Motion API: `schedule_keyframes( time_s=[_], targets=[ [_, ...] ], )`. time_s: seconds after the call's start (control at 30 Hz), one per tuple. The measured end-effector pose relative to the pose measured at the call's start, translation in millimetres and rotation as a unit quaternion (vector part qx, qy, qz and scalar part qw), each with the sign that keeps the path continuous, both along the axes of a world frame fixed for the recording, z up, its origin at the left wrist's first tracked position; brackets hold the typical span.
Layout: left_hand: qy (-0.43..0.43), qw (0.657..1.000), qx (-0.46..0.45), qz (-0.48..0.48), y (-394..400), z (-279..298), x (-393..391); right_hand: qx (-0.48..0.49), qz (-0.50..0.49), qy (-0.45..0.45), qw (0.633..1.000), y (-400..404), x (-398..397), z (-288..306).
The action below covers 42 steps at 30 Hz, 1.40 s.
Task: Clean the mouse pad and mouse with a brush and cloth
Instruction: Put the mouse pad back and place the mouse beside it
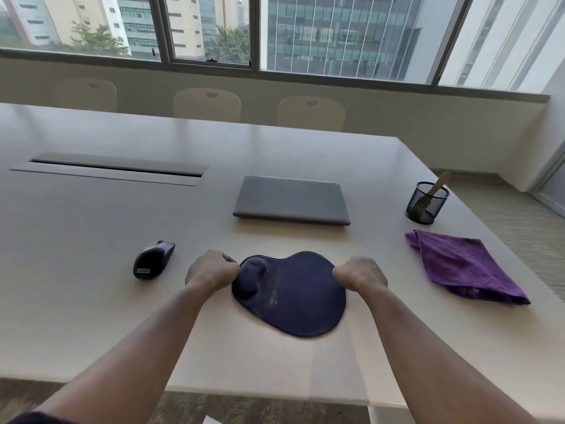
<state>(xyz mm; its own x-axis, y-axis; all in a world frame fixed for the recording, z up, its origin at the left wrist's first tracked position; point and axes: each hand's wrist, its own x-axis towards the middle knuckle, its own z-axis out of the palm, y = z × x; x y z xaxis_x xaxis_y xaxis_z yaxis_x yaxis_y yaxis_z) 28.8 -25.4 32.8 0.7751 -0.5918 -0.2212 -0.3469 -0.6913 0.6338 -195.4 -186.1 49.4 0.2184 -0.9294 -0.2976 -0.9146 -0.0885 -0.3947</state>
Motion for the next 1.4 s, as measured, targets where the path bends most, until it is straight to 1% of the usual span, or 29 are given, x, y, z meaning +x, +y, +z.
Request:
schedule_keyframes(
  time_s=[0.13,0.27,0.33,0.43,0.57,0.7,0.83,1.0,1.17,1.4],
  targets=[
    [-0.066,0.998,-0.016,0.013,8,6,11,-0.016,0.014,-0.022,1.0,8,19,9],
    [-0.141,0.987,-0.076,0.022,21,13,29,-0.02,0.034,-0.101,0.994,24,54,15],
    [-0.173,0.977,-0.112,0.045,29,18,37,-0.021,0.046,-0.133,0.99,34,75,17],
    [-0.204,0.964,-0.147,0.09,49,22,51,-0.015,0.069,-0.166,0.984,52,107,18],
    [-0.224,0.949,-0.178,0.132,81,19,69,-0.008,0.088,-0.211,0.974,81,150,16],
    [-0.231,0.948,-0.153,0.158,111,7,87,-0.01,0.11,-0.226,0.968,108,187,11],
    [-0.239,0.95,-0.12,0.159,134,-7,99,-0.002,0.116,-0.224,0.968,130,215,3],
    [-0.241,0.957,-0.069,0.143,150,-25,106,0.002,0.106,-0.246,0.963,156,243,-7],
    [-0.242,0.965,-0.025,0.102,159,-44,112,-0.018,0.099,-0.245,0.964,177,268,-11],
    [-0.224,0.97,-0.025,0.088,160,-52,116,-0.037,0.119,-0.175,0.977,193,301,-19]
  ],
)
